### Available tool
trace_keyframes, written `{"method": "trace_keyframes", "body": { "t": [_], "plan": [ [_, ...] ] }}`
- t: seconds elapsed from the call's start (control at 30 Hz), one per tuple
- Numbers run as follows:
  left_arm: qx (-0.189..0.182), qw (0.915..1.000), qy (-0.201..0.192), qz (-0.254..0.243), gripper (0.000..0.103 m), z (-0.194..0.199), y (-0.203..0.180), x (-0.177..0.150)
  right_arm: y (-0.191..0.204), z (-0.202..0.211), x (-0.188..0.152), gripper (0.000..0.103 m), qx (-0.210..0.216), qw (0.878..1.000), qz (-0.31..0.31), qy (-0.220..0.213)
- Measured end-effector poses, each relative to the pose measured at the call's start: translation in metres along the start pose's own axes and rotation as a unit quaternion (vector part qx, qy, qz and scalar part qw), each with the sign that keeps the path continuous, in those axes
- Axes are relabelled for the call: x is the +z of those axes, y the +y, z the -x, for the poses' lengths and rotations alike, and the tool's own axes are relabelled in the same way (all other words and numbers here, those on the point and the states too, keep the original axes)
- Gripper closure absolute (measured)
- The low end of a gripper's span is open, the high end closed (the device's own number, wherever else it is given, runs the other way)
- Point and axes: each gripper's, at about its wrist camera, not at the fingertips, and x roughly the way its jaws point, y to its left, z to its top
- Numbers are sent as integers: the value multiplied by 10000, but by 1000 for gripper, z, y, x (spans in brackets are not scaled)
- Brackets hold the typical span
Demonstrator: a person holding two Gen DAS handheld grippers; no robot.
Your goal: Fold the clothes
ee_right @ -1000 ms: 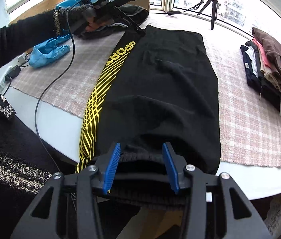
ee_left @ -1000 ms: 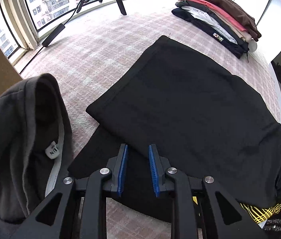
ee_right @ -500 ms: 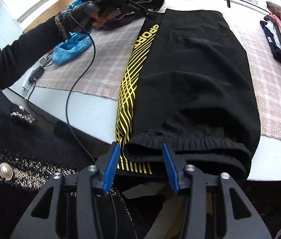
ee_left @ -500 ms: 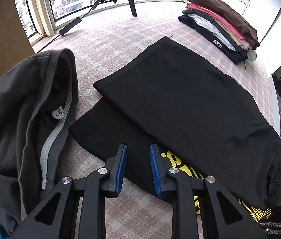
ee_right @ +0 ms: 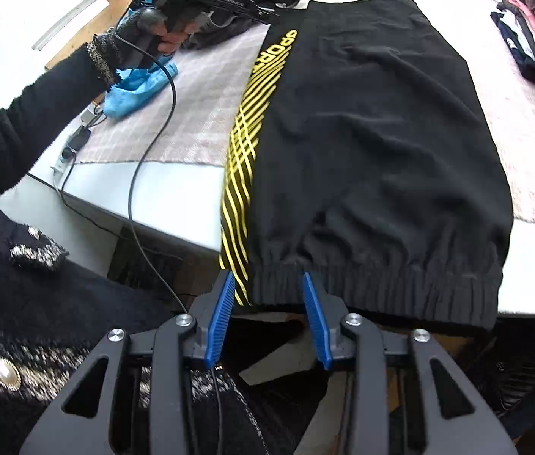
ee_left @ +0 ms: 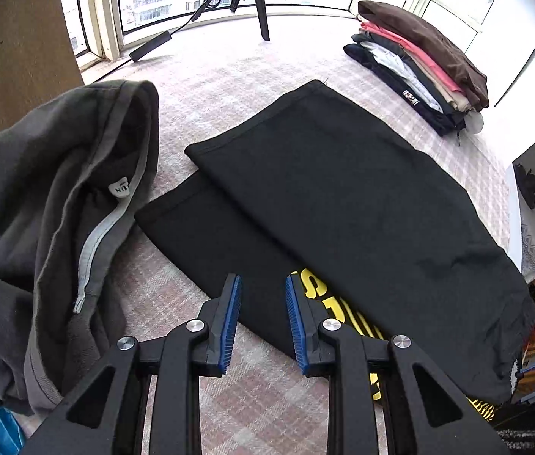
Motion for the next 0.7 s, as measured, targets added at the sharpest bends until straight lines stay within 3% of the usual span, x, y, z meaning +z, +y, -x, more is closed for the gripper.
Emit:
{"method": "trace_keyframes", "body": {
  "t": [0.23,0.4,0.43,0.47,0.53,0.6,0.7],
  "plan": [
    [-122,9995,197,205,70,-18,-10,25,7,-15,-12,66,-366,9989,-284,2],
    [-57,9989,331,312,72,-35,-20,33,23,-26,-6,65,-885,9959,185,-99],
    [-42,9990,314,308,78,-36,-22,34,26,-29,-5,65,-996,9945,303,-81],
    [-42,9991,292,298,91,-36,-24,34,28,-32,-5,65,-1101,9930,415,-67],
    [-62,9991,276,315,102,-37,-25,34,31,-34,-5,68,-1261,9904,572,-53],
    [-48,9993,205,300,102,-34,-28,33,30,-32,-5,89,-1314,9895,605,-73],
    [-37,9995,65,294,102,-24,-30,29,27,-23,-4,94,-1222,9908,551,-179]
  ]
}}
